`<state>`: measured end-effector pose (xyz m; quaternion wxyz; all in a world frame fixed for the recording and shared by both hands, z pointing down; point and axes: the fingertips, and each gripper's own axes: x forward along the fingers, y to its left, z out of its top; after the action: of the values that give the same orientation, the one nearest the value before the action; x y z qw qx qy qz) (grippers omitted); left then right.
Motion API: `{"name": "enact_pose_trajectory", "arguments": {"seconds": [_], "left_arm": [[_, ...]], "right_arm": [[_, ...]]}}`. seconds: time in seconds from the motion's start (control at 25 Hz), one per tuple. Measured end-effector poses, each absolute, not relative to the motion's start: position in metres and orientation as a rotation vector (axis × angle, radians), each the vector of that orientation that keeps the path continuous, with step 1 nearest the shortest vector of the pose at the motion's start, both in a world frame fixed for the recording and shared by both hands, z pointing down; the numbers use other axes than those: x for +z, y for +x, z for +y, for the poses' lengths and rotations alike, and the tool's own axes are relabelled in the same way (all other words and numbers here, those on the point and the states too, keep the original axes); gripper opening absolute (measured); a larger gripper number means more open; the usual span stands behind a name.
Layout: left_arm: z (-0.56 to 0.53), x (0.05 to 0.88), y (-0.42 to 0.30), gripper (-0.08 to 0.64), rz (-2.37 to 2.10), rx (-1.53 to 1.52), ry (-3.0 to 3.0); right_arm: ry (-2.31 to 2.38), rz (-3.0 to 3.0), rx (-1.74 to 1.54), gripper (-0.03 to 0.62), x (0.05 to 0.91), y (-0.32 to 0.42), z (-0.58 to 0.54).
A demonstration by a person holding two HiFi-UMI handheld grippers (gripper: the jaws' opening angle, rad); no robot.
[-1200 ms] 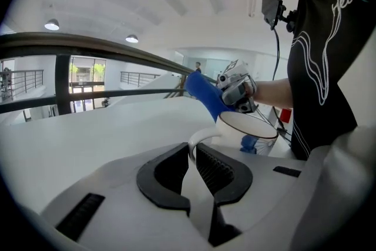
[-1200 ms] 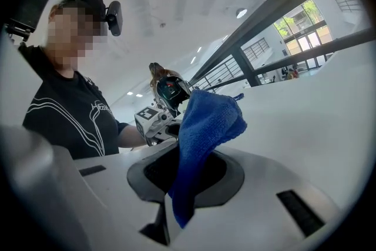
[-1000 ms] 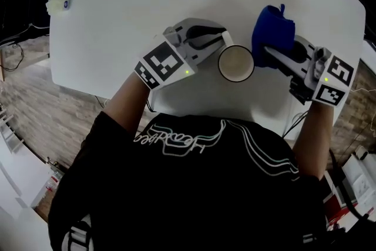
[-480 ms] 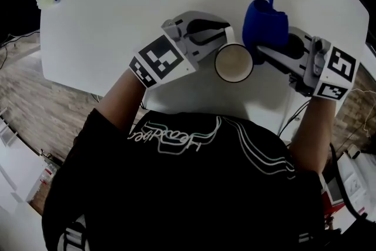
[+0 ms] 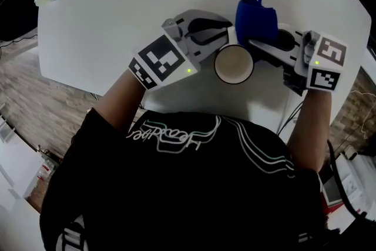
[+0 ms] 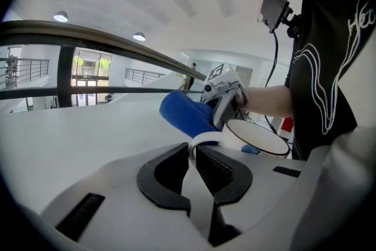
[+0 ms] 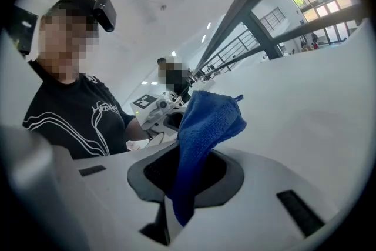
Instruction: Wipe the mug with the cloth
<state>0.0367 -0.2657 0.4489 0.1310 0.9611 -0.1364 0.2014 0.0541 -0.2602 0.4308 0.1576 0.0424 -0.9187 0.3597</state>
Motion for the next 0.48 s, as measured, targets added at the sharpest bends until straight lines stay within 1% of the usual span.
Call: {"name": "enact_pose_trajectory", "arguments": {"seconds": [0.2,0.48], "left_arm": [[-0.263,0.446,0.042,0.046,-0.406,0.592,2.791],[-0.259,0.446,0.039,0.044,-0.427,0.617,2.786]], "right_arm": [[0.212,-2.489,1.109,0.051,0.451,0.055,-0.260],[0.348,-2.478,1.107,0.051,0.442,0.062,-0.258]]}}
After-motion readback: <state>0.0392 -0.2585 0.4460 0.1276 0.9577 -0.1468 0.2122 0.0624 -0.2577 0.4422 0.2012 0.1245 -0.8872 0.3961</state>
